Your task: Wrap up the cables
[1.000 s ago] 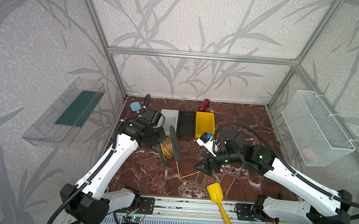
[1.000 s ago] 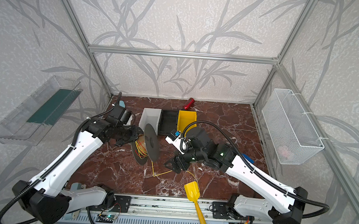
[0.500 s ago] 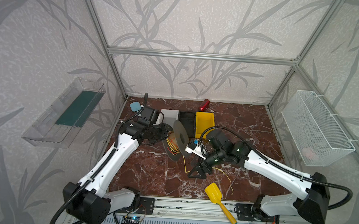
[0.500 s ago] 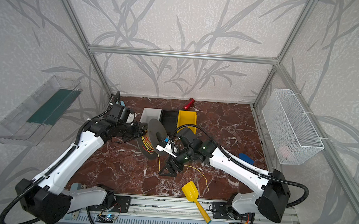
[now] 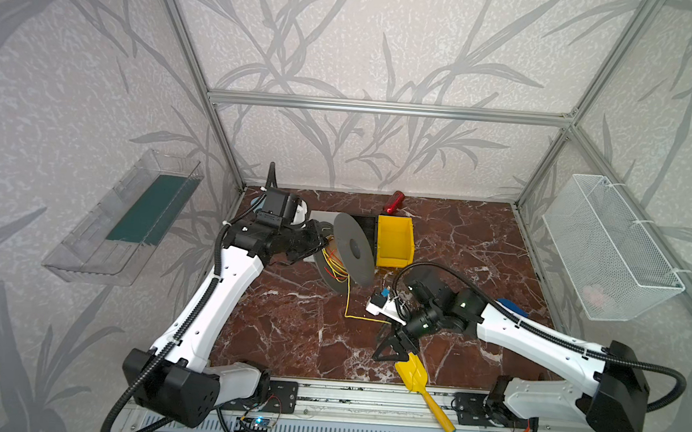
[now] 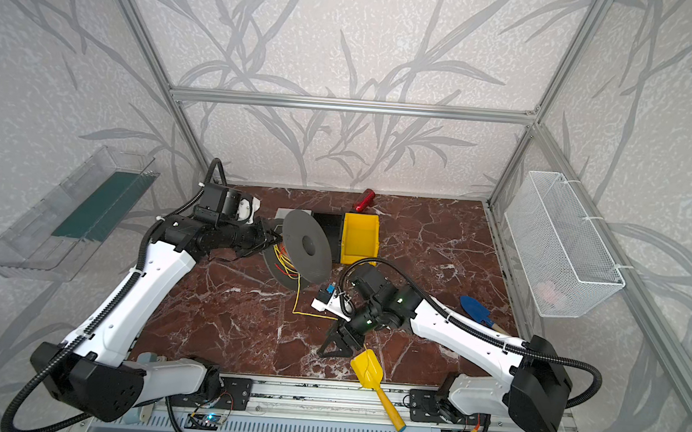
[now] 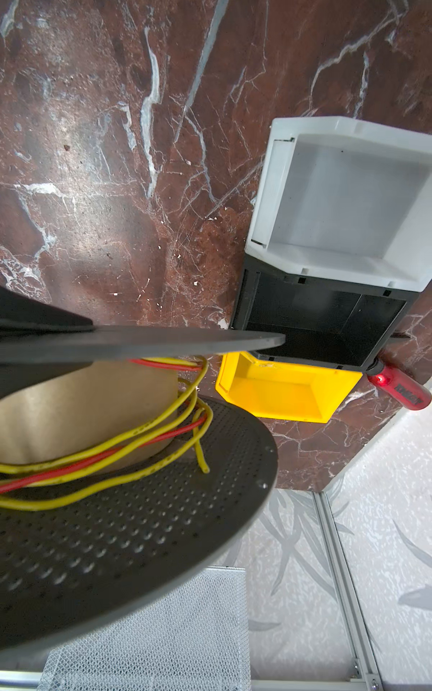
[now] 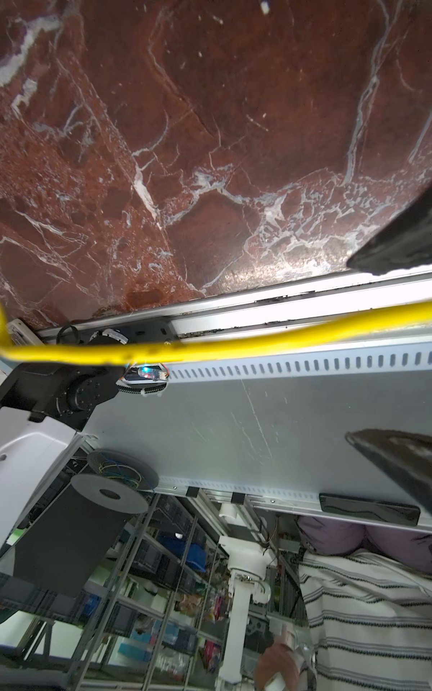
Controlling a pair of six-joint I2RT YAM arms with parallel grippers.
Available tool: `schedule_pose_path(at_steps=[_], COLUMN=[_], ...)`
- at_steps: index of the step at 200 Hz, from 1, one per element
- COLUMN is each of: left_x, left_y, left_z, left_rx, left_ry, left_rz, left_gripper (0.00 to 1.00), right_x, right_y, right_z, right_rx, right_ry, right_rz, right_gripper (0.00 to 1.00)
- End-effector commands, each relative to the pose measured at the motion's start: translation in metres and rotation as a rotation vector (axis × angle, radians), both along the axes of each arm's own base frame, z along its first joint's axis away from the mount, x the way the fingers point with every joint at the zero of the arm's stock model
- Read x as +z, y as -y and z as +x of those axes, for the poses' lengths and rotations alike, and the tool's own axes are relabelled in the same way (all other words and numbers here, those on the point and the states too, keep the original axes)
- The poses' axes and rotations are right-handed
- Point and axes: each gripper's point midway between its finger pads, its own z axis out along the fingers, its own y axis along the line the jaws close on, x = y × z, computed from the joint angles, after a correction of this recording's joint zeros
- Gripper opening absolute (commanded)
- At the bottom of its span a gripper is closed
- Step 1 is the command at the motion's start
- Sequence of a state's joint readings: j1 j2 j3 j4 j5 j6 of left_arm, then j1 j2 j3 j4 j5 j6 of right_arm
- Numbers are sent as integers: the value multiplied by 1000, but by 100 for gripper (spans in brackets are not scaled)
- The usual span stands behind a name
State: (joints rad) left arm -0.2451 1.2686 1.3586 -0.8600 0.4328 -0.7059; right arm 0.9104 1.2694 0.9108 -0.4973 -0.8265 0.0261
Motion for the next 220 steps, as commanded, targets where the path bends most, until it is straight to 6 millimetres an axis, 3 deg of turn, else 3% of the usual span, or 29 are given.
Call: schedule_pose_path(at_steps=[1, 25, 64, 87, 110, 135, 155, 185, 220], left_x=[30, 40, 73, 93, 97, 88, 72, 28, -25], left_y=[4, -4, -19, -21, -21, -19, -20, -16, -17], left_z=[0, -1, -6, -20, -43, -76, -102, -127, -123], left_rx=[-43, -26, -25, -88, -143, -210, -244, -337, -408], left_ry=[77, 111, 227, 303, 354, 367, 364, 275, 159], left_rz=[-62, -113, -274, -334, -283, -217, -102, 93, 355], left_gripper=[0, 0, 0, 0, 0, 0, 0, 0, 0], right_x=[10, 3, -36, -61, -71, -57, -40, -9, 32], right_y=[5, 16, 39, 60, 74, 77, 78, 81, 63], right_z=[2, 11, 45, 92, 142, 197, 225, 248, 263], right_rx=[-47, -162, -375, -541, -617, -689, -696, -679, -650], right_ry=[25, 51, -64, -177, -291, -230, -168, -84, -44], right_rz=[14, -26, -164, -295, -370, -397, -444, -504, -476], right_gripper=[45, 0, 0, 0, 0, 0, 0, 0, 0])
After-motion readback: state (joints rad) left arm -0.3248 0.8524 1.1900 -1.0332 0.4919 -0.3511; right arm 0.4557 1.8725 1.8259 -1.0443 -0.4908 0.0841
